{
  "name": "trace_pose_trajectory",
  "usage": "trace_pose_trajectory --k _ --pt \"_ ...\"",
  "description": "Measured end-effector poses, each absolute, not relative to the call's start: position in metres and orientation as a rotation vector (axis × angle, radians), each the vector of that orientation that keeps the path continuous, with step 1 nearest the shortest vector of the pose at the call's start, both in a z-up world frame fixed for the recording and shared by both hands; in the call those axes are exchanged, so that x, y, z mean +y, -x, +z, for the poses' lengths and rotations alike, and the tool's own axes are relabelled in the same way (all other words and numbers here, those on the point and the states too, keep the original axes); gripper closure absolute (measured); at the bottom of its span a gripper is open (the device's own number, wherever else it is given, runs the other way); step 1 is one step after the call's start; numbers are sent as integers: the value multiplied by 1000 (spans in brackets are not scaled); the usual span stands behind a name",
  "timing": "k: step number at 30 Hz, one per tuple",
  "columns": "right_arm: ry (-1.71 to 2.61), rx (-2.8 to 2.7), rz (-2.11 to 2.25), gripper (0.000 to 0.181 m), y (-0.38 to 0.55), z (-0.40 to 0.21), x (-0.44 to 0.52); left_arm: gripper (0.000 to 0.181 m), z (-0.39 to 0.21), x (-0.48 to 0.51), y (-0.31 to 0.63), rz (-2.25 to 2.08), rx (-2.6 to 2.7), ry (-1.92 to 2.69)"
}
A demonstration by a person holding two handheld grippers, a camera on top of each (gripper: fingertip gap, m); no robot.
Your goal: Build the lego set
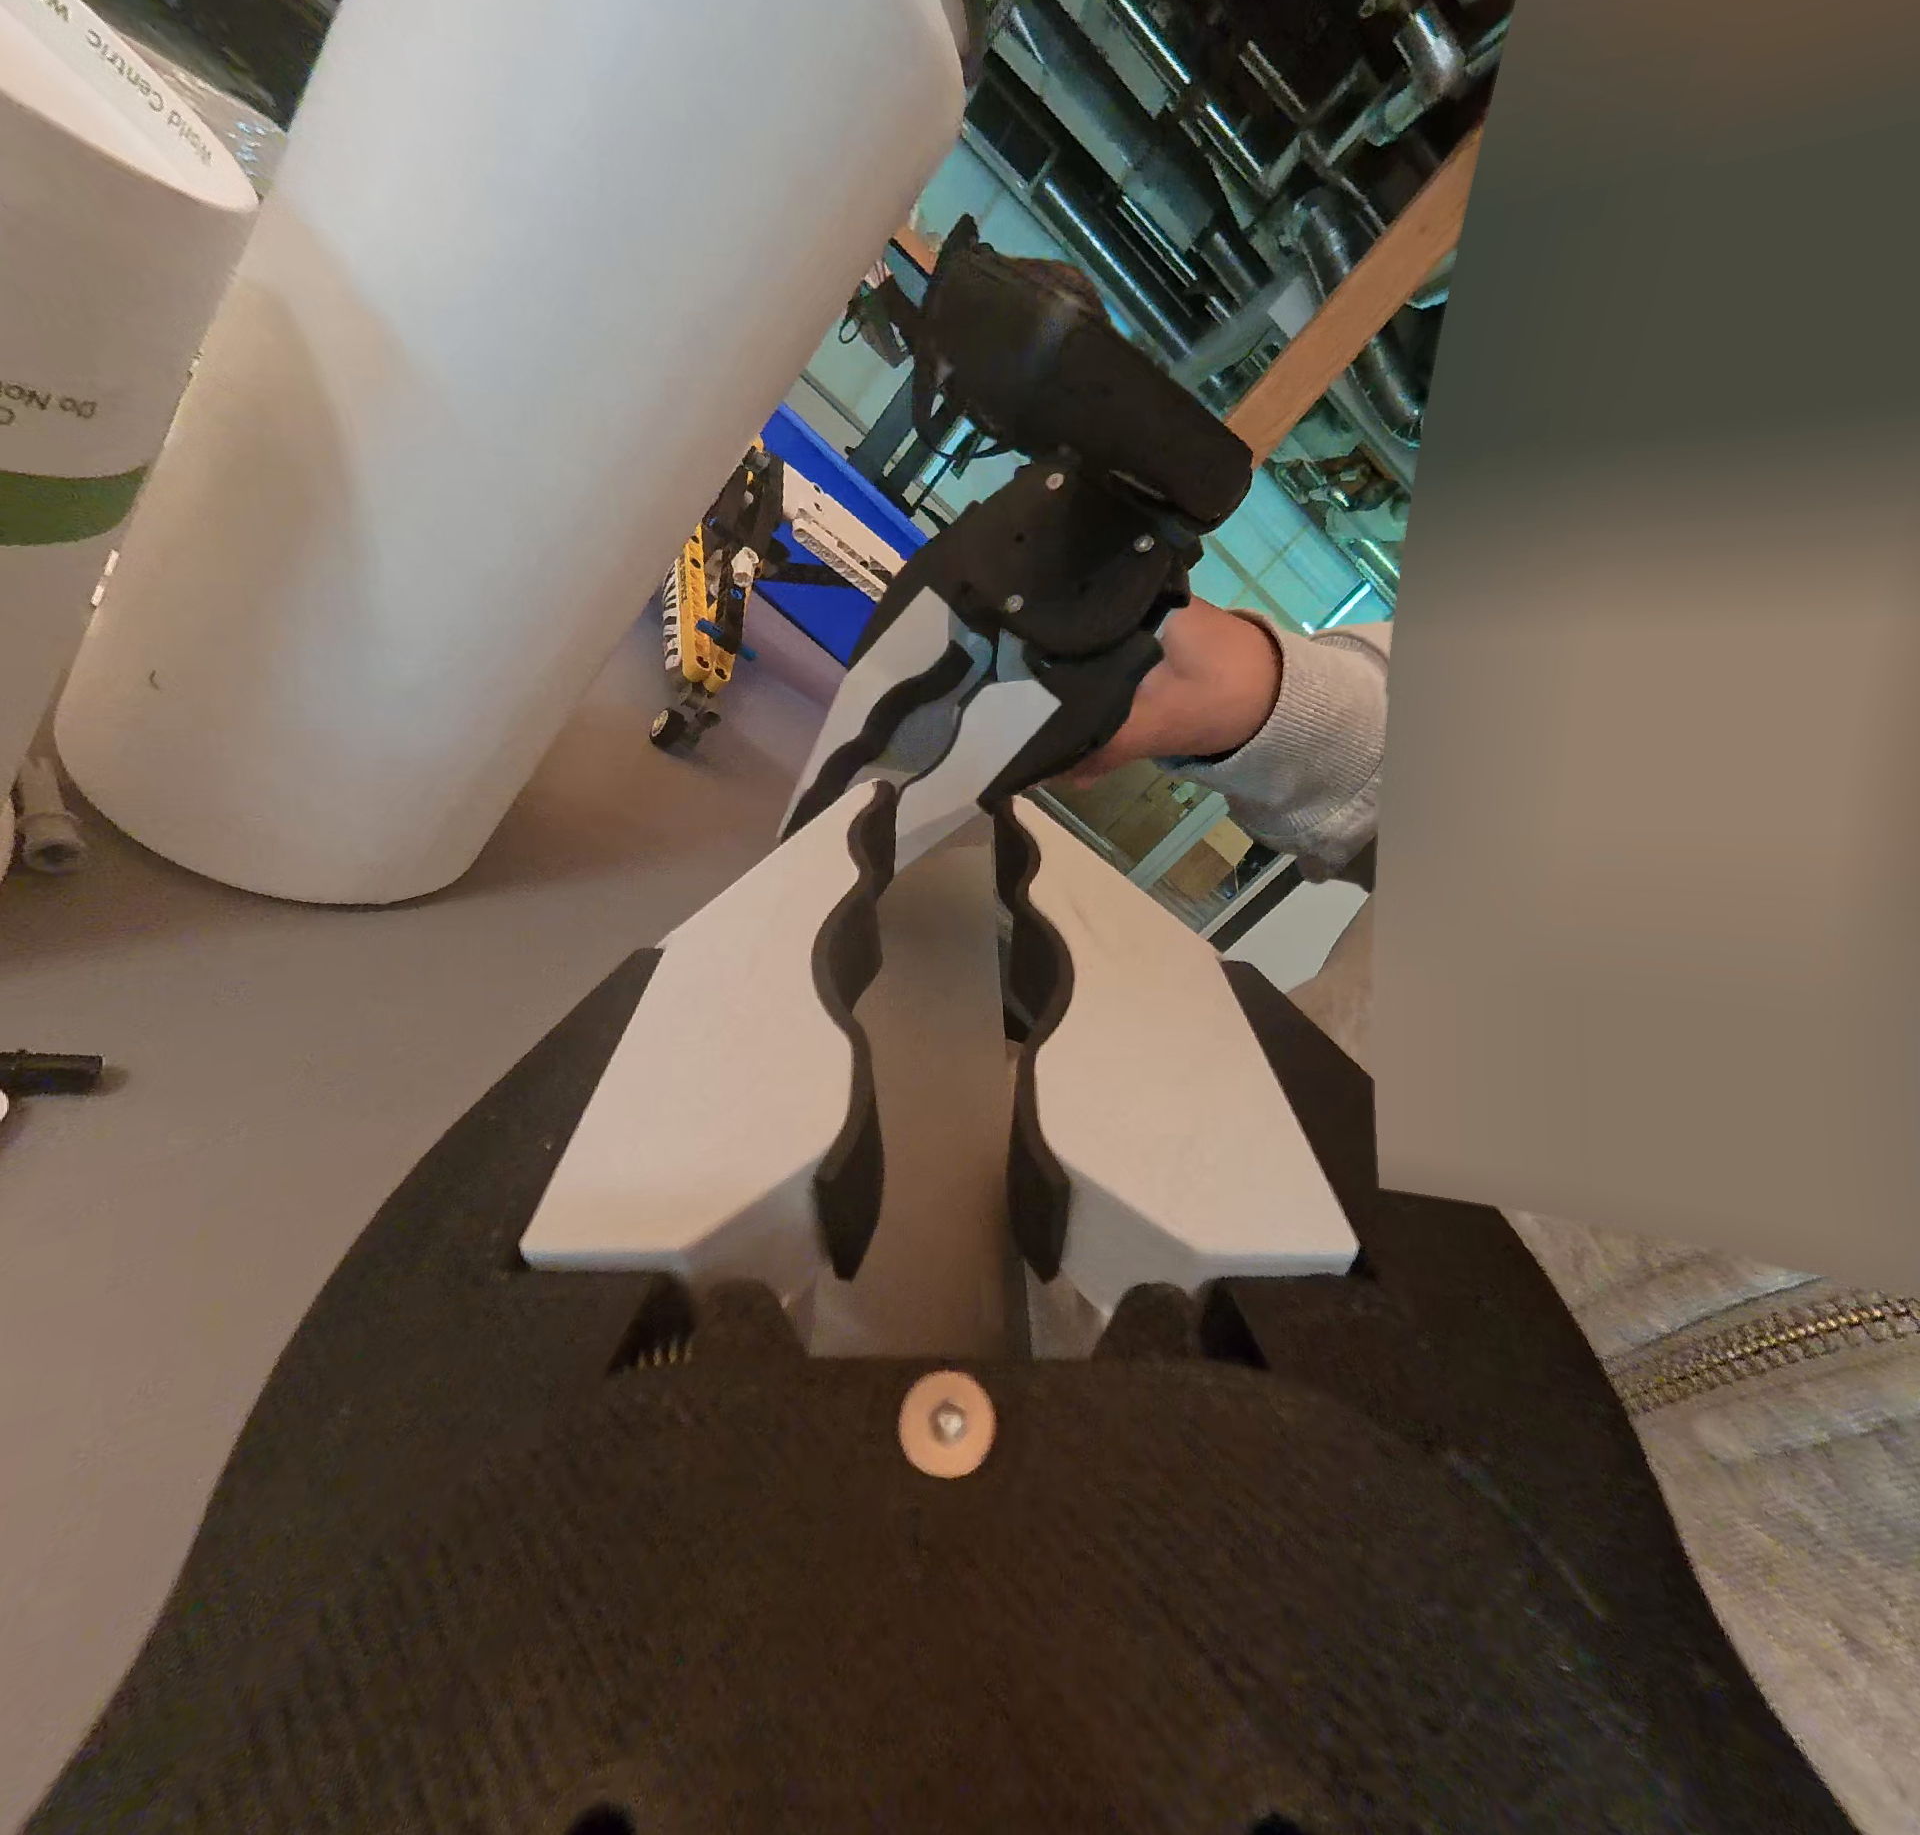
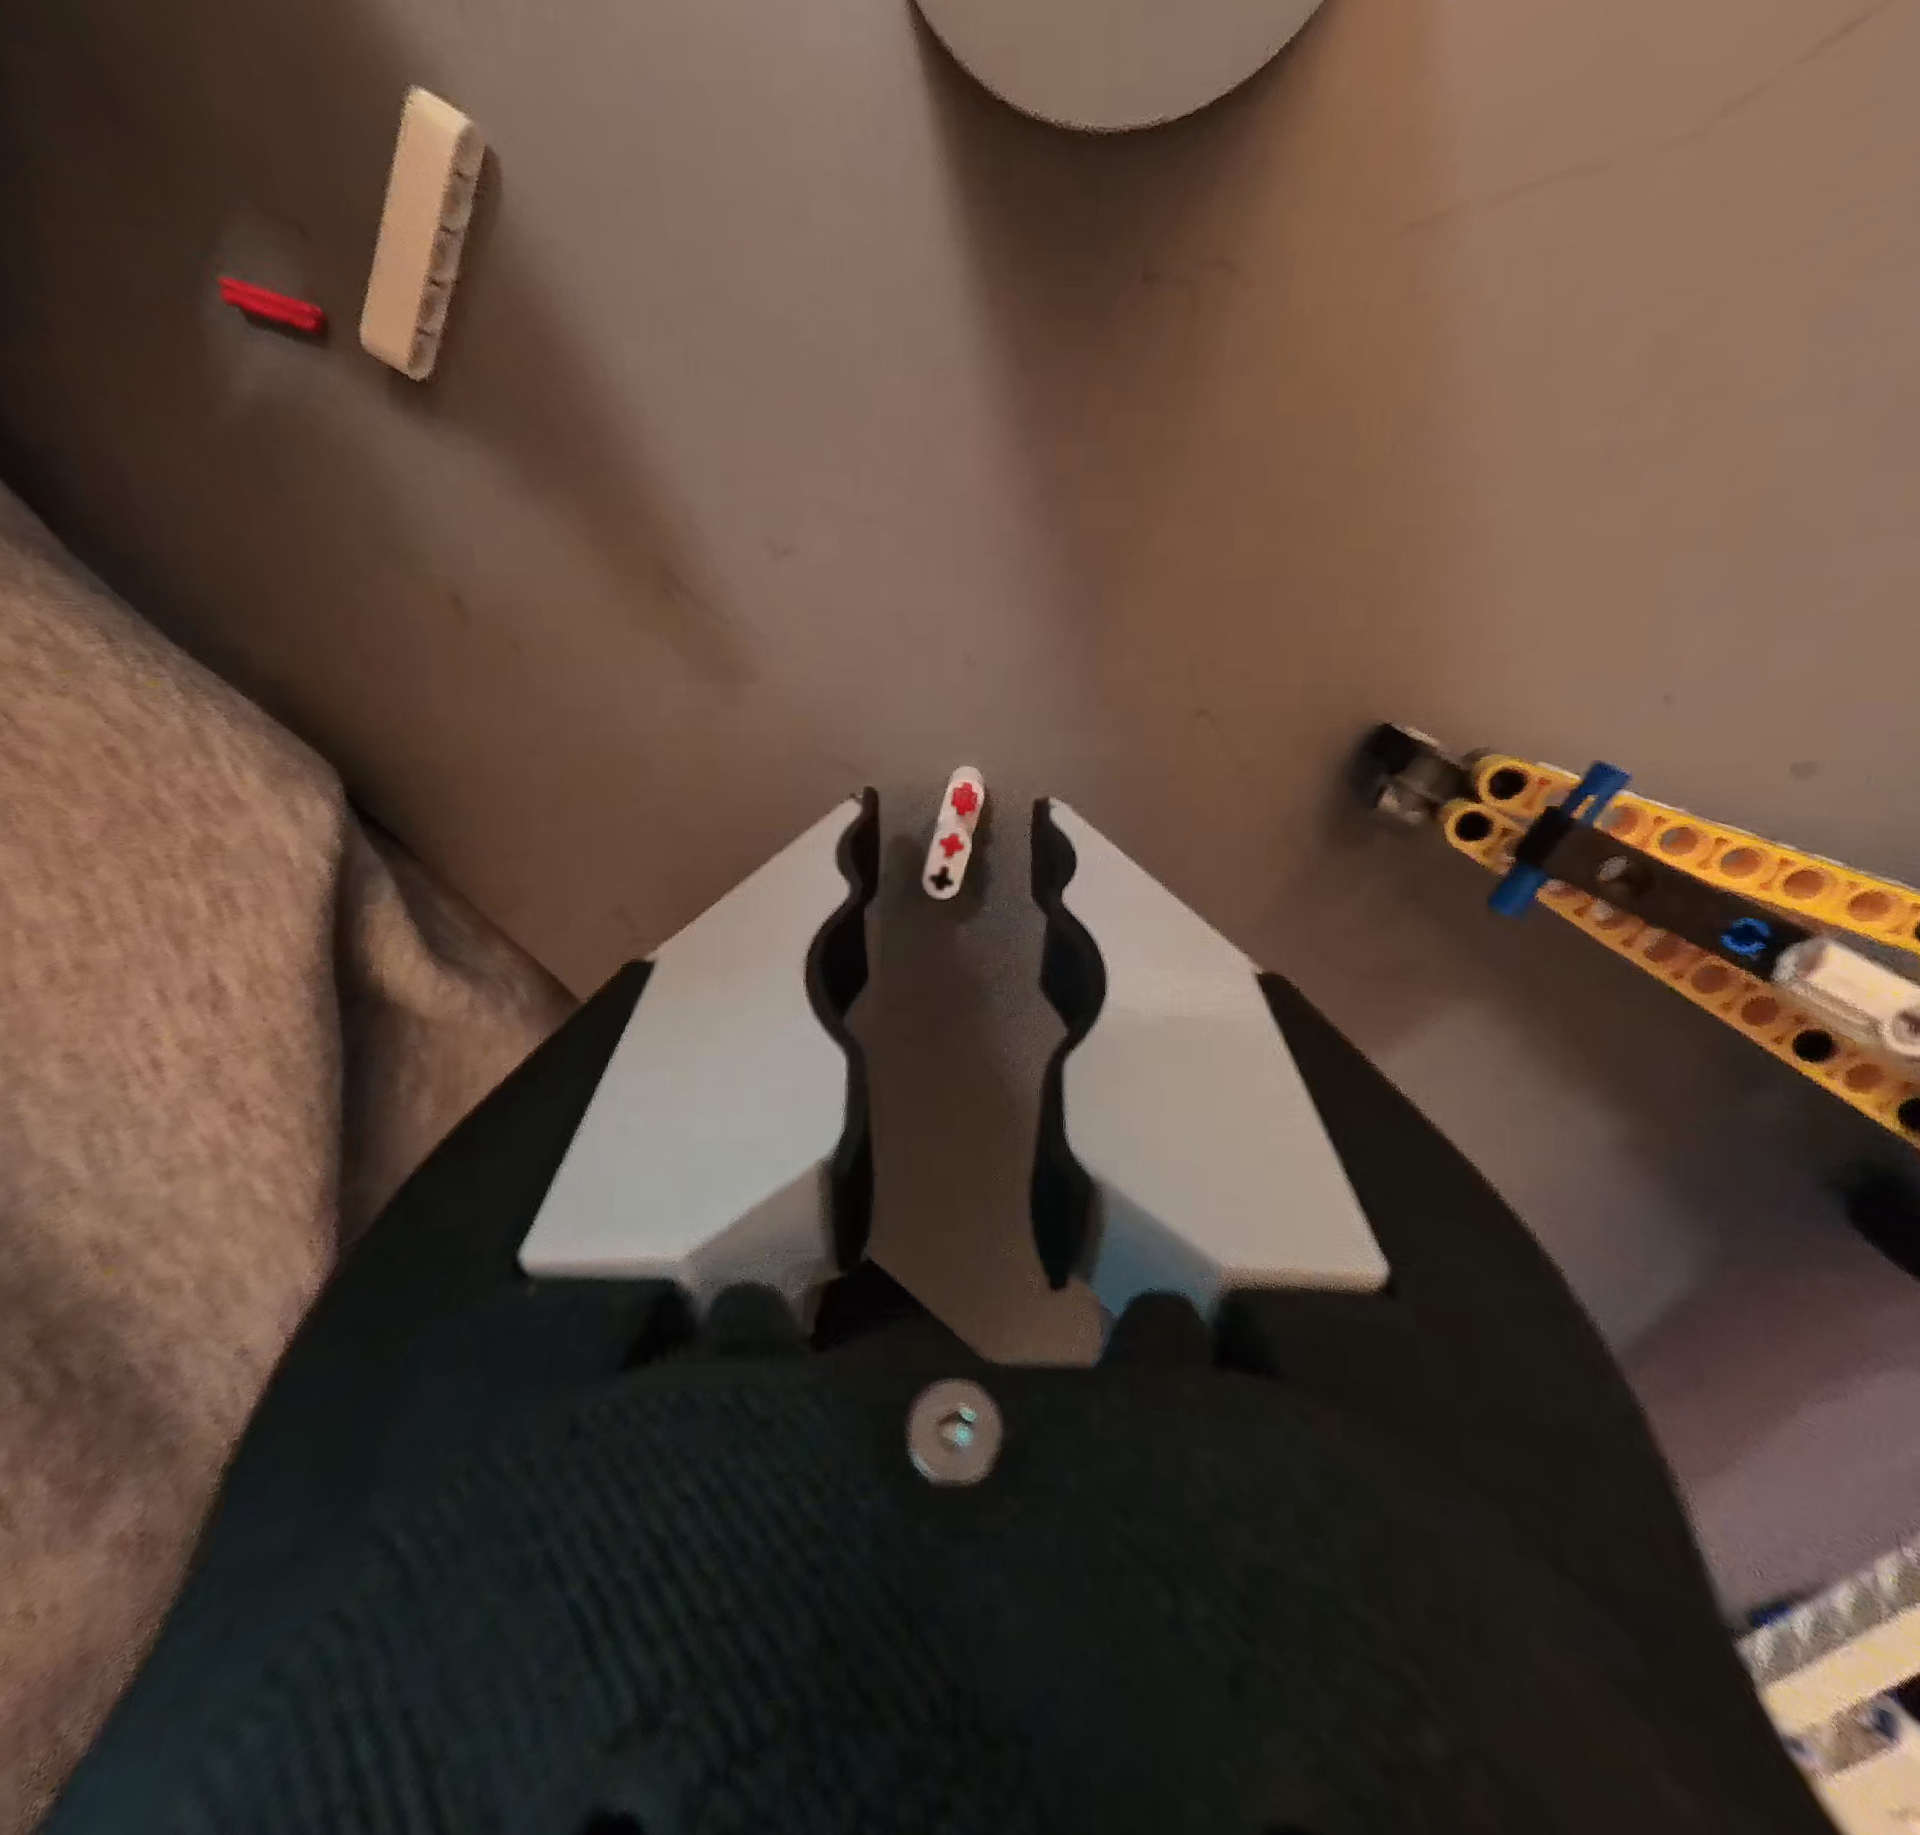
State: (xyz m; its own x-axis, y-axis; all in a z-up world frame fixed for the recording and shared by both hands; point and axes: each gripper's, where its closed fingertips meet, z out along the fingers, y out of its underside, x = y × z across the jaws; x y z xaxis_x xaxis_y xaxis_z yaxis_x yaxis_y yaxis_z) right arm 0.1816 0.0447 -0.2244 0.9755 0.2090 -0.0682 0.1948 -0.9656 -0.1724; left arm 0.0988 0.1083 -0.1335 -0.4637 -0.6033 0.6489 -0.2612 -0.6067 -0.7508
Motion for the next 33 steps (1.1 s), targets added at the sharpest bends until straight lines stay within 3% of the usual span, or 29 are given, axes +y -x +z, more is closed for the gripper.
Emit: trace_pose_trajectory --k 6,9,15,18,22,33 --pt "2692 -295 66 146 -191 -186 66 165 -133 109 -99 -2177 1242 1476" --pt "2416 -321 -63 133 -197 -140 99 165 -133 110 -99 -2174 1238 1475" --pt "1854 -311 -128 66 -192 -41 155 165 -130 112 -98 -2182 1212 1467" --pt "1834 -303 -61 52 -184 -48 175 165 -130 113 -98 -2179 1205 1465" --pt "1889 -275 50 52 -173 -70 191 165 -130 114 -98 -2169 1203 1464" --pt "1793 -213 200 83 -177 -47 202 164 -130 114 -97 -2172 1197 1463"
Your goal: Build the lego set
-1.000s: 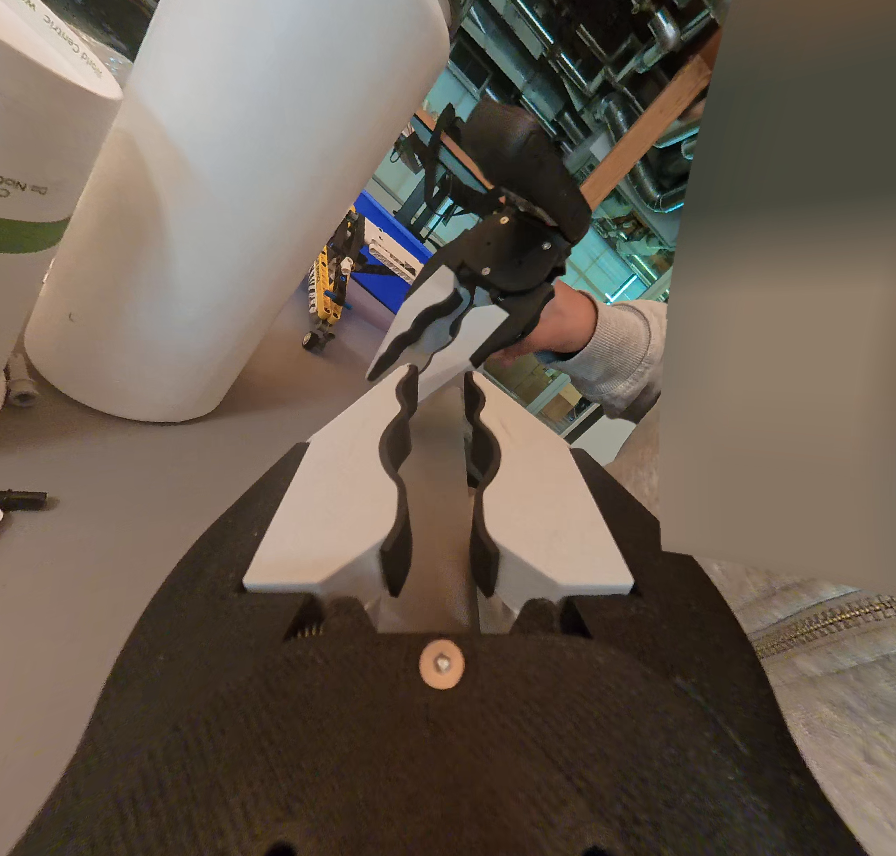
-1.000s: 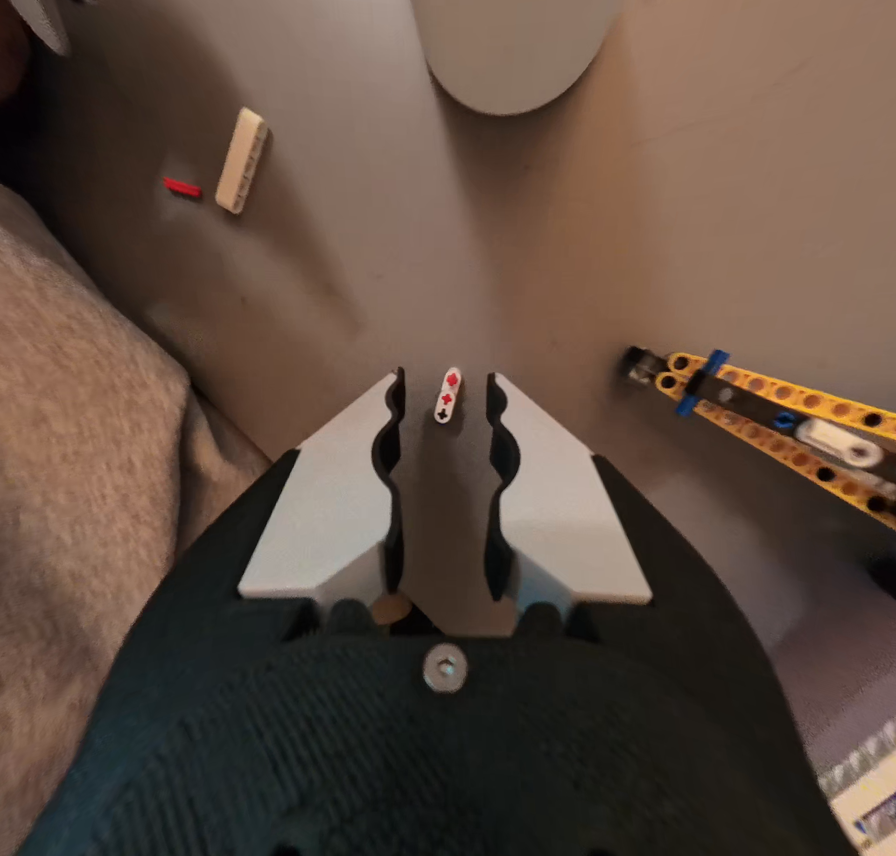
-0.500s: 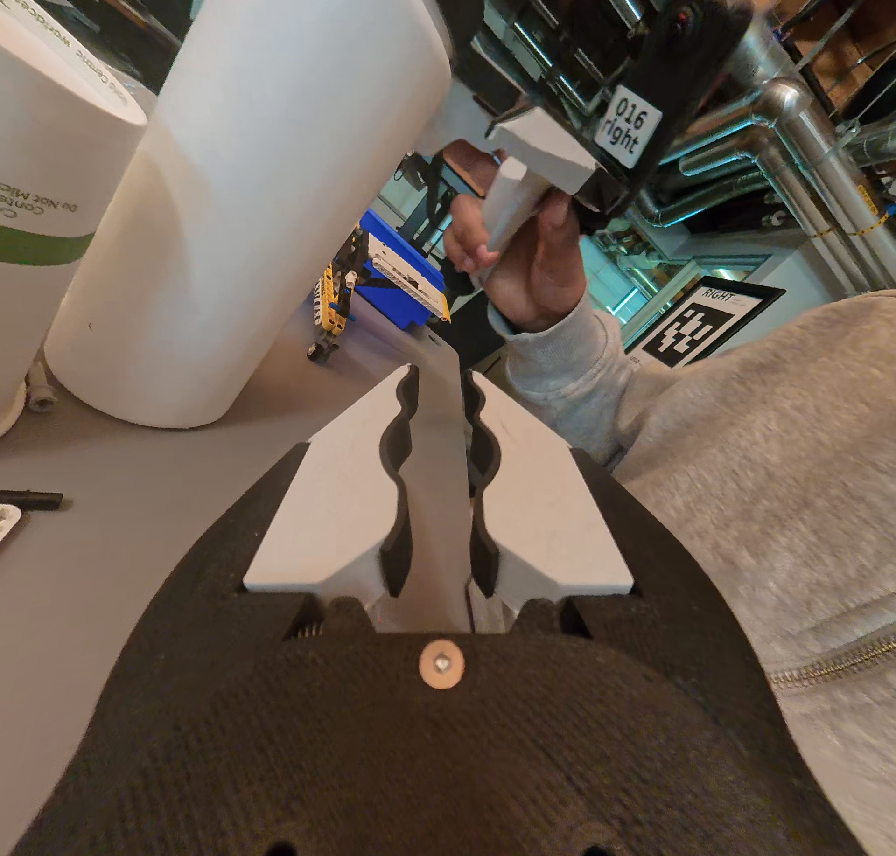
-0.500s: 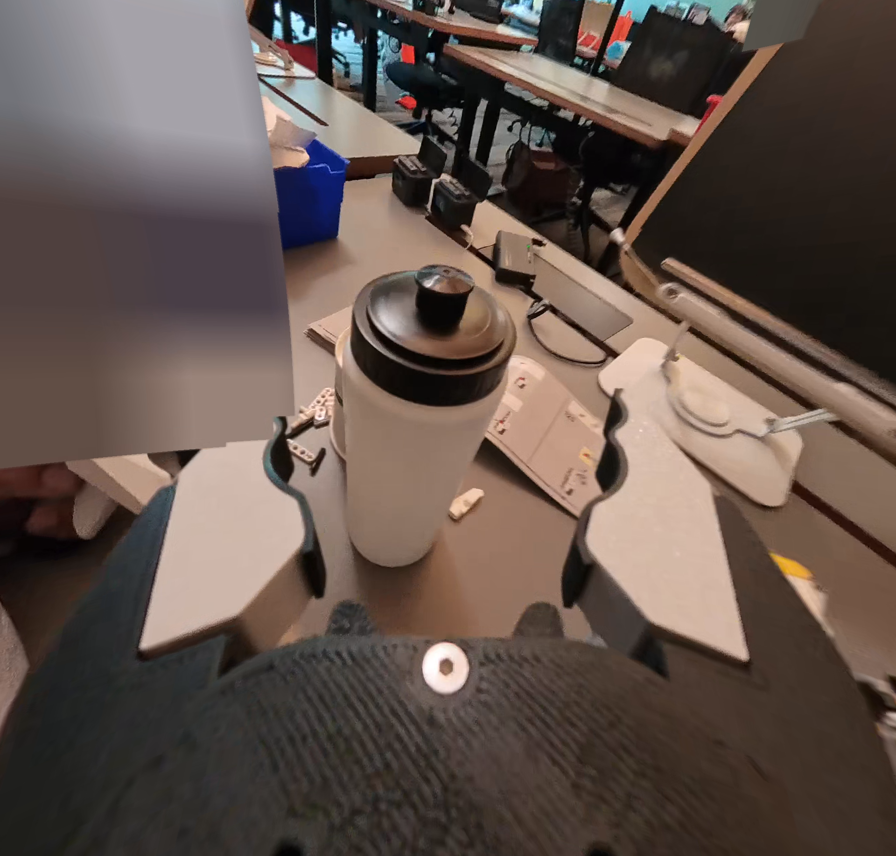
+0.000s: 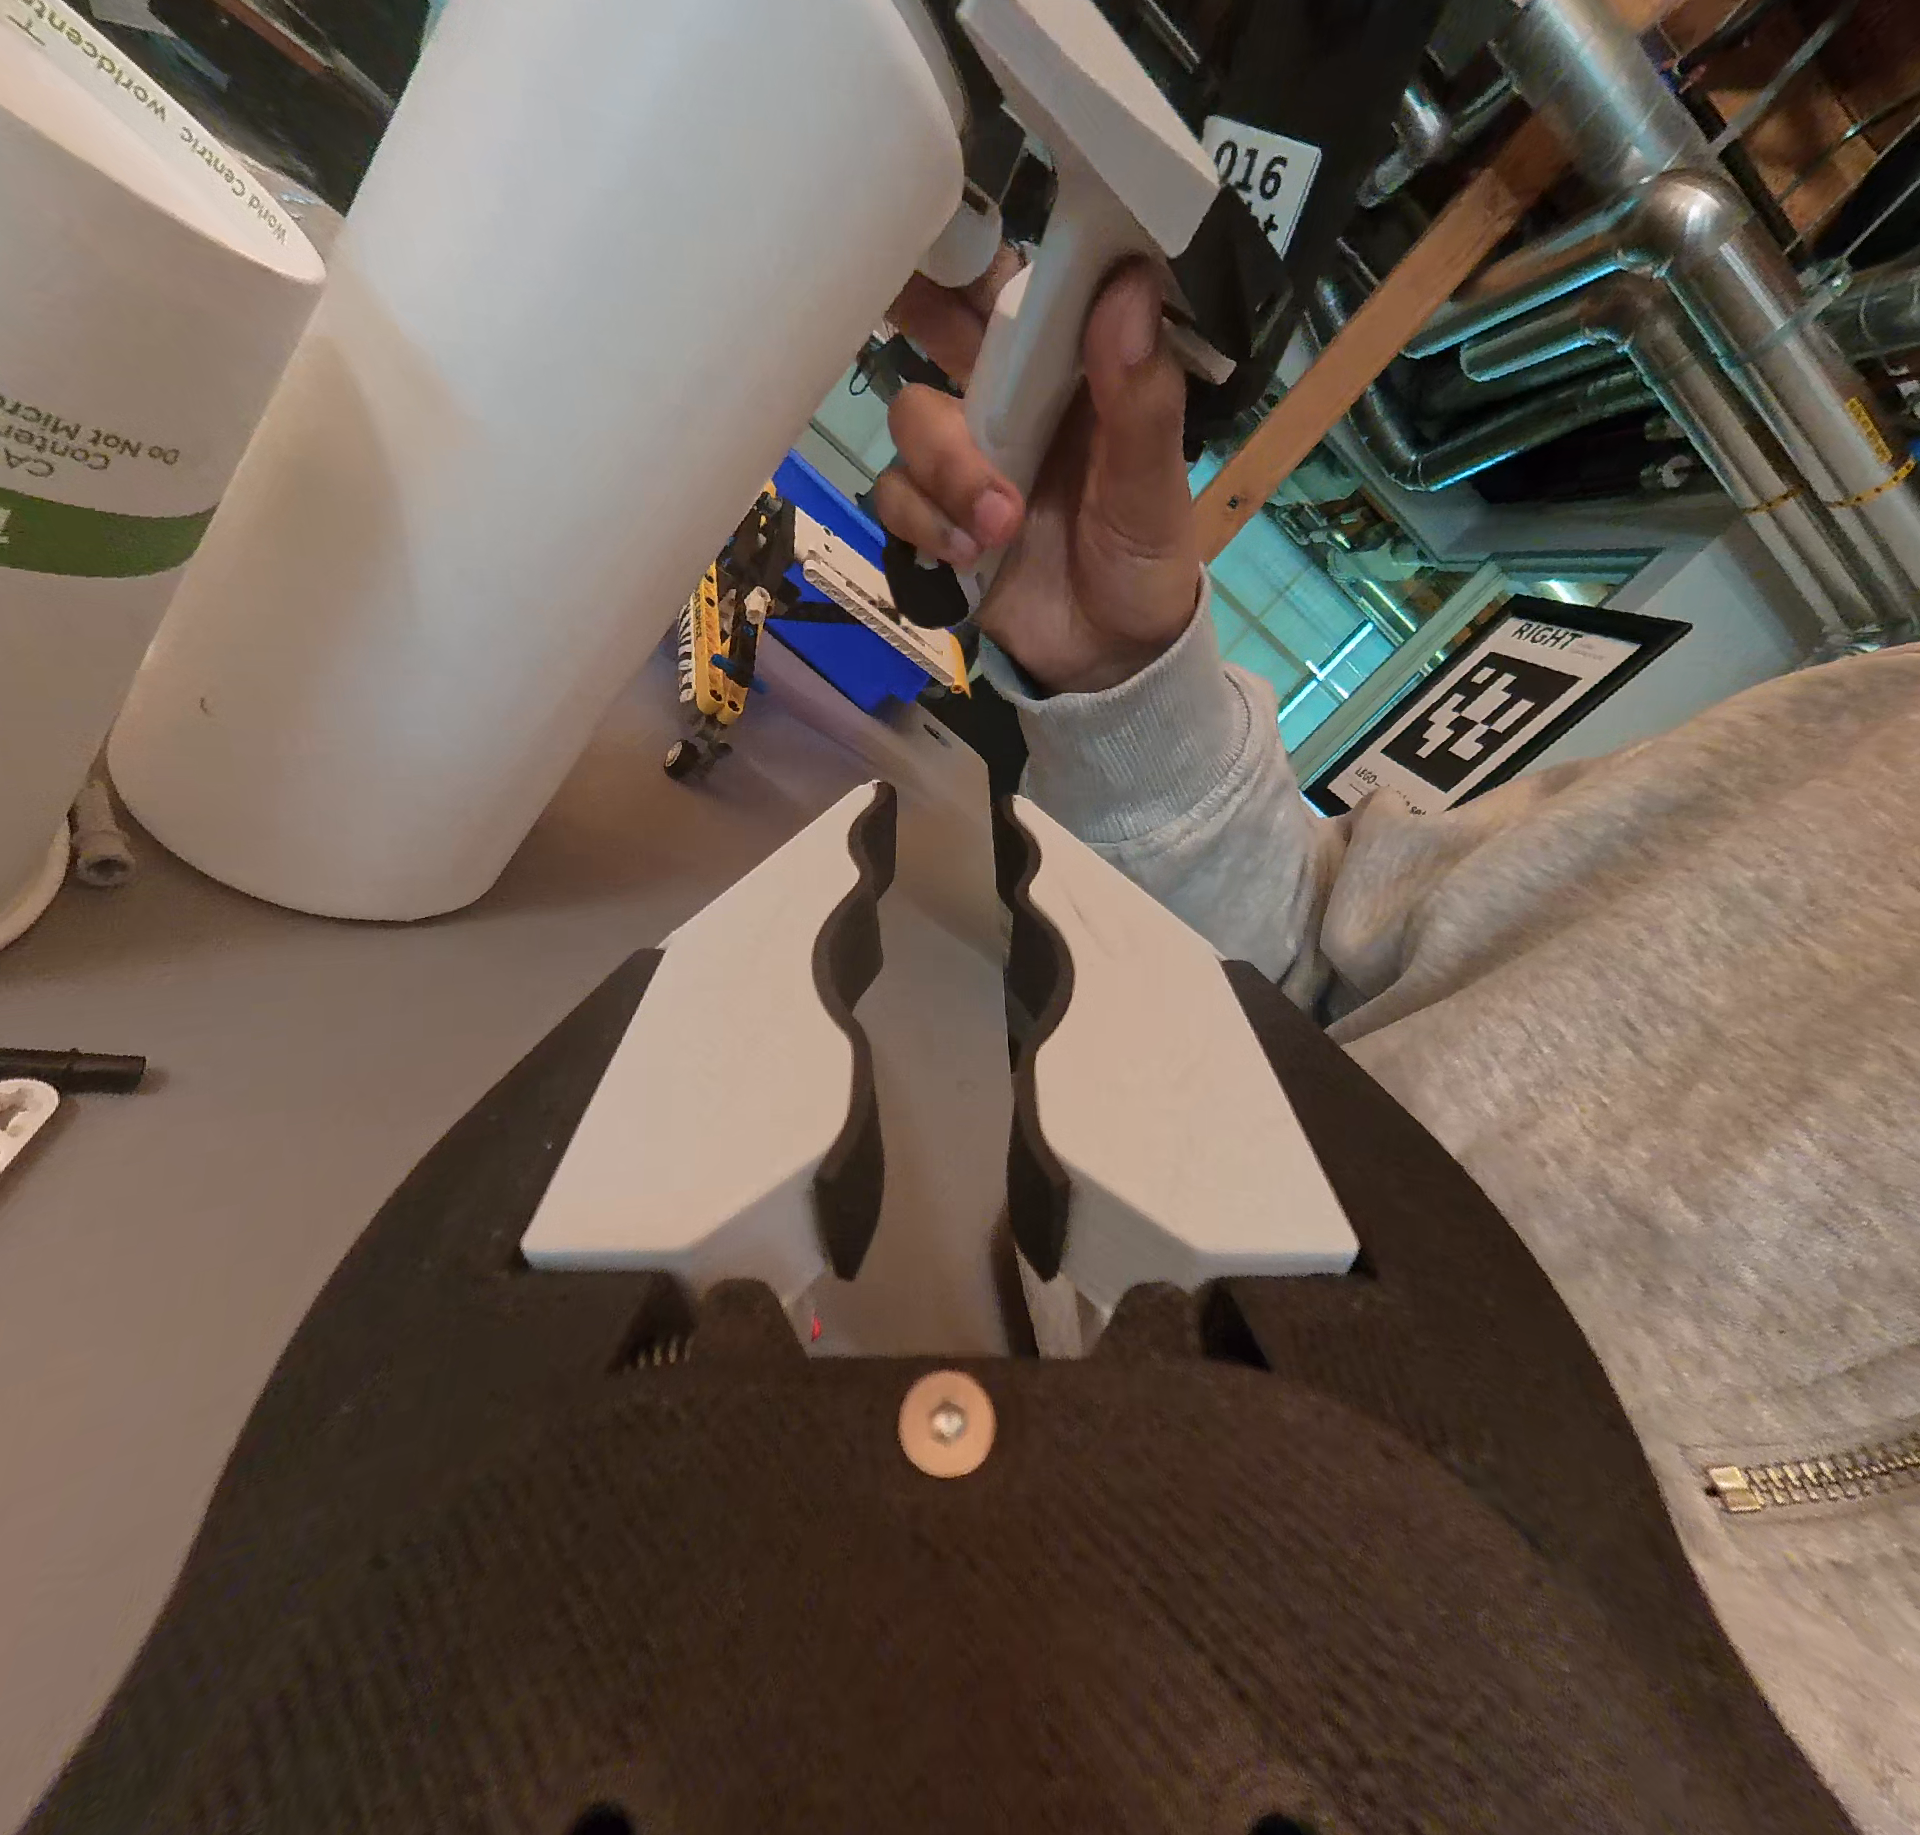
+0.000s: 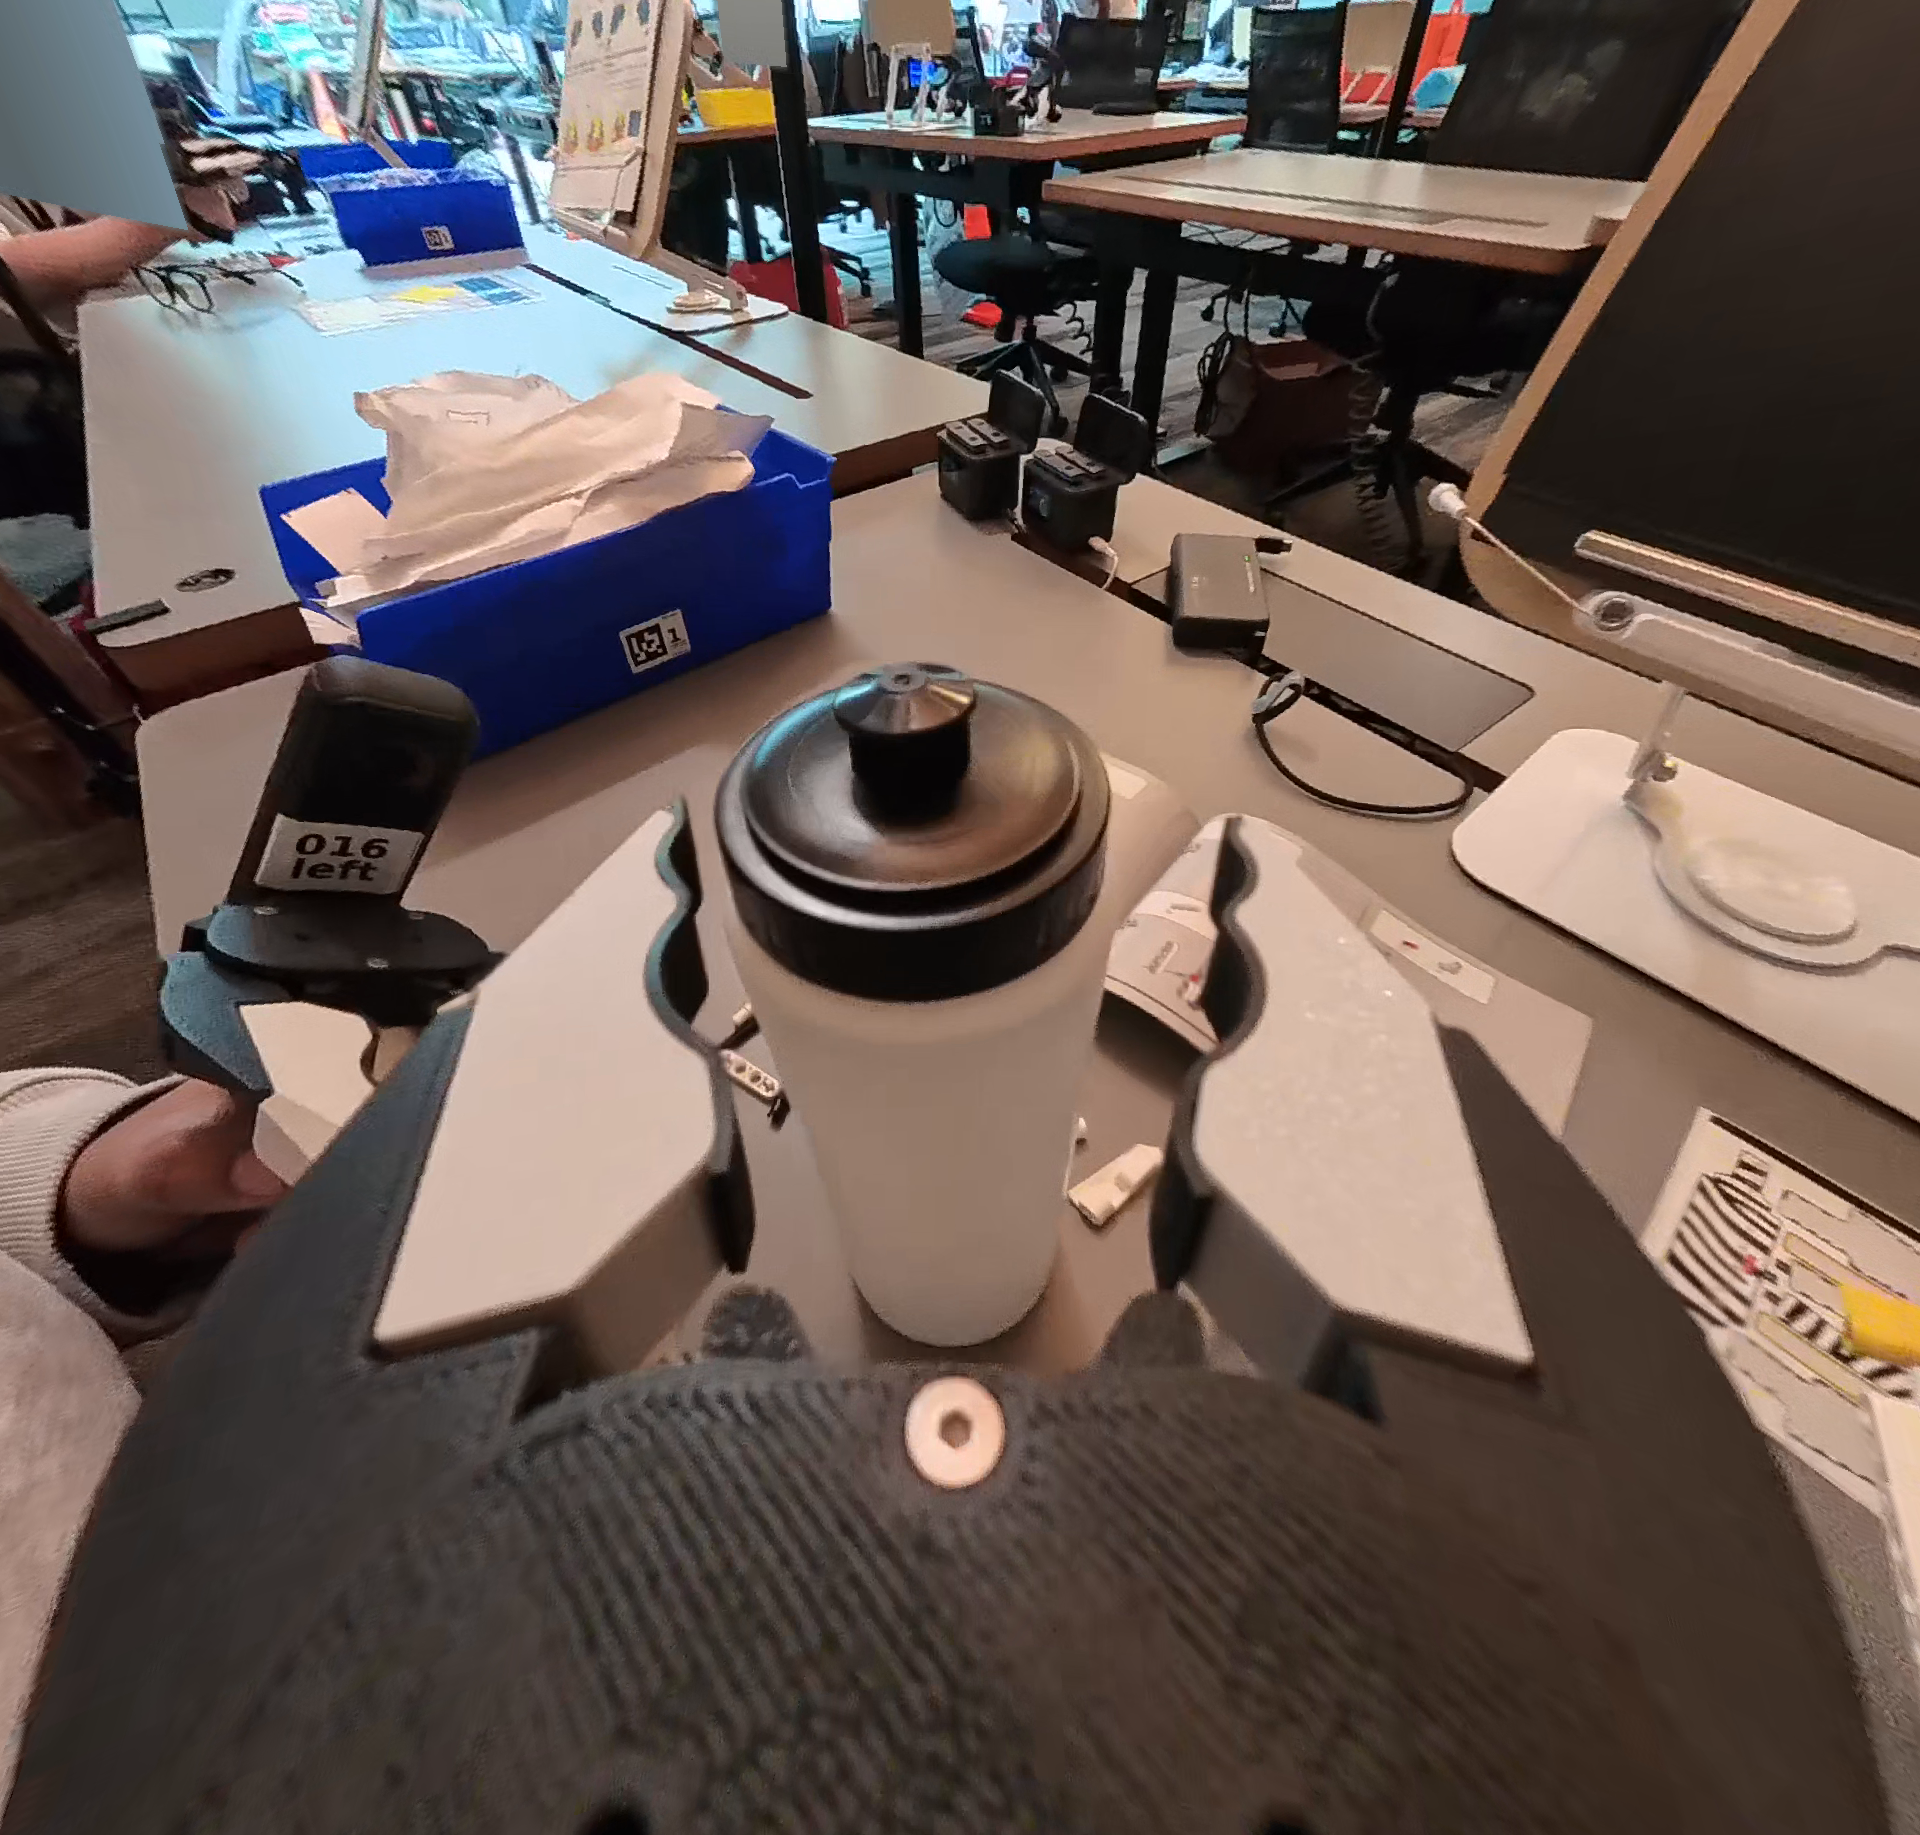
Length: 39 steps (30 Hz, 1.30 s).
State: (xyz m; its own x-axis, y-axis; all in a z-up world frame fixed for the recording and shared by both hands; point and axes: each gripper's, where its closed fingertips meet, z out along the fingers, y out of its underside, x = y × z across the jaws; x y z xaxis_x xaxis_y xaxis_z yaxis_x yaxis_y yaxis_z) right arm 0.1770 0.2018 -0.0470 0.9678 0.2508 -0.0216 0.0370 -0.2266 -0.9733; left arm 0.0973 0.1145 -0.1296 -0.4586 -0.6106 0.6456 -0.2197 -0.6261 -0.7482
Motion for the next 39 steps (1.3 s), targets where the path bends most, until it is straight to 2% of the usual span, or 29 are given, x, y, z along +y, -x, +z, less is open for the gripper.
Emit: trace_pose_trajectory --k 3,8,13,16,21,24,28,34,39 --pt "1769 -217 261 107 -171 -45 204 164 -130 114 -97 -2173 1200 1464" --pt "1751 -215 287 109 -170 -37 204 164 -129 115 -97 -2181 1194 1461" --pt "1691 -203 212 108 -203 19 188 165 -128 114 -96 -2192 1190 1456" --pt "1650 -135 38 108 -272 69 179 165 -127 115 -95 -2196 1184 1452" --pt "1547 177 -337 108 -474 113 165 164 -128 114 -96 -2178 1192 1457" --pt "1491 369 -443 108 -587 104 162 164 -130 115 -98 -2155 1197 1465" --pt "1522 471 -566 108 -688 67 178 167 -130 117 -98 -2111 1201 1458" --pt "1584 582 -612 108 -770 10 212 169 -126 131 -97 -1928 1145 1418" --pt "1580 612 -596 108 -806 -10 231 167 -130 148 -102 -1889 1086 1479"
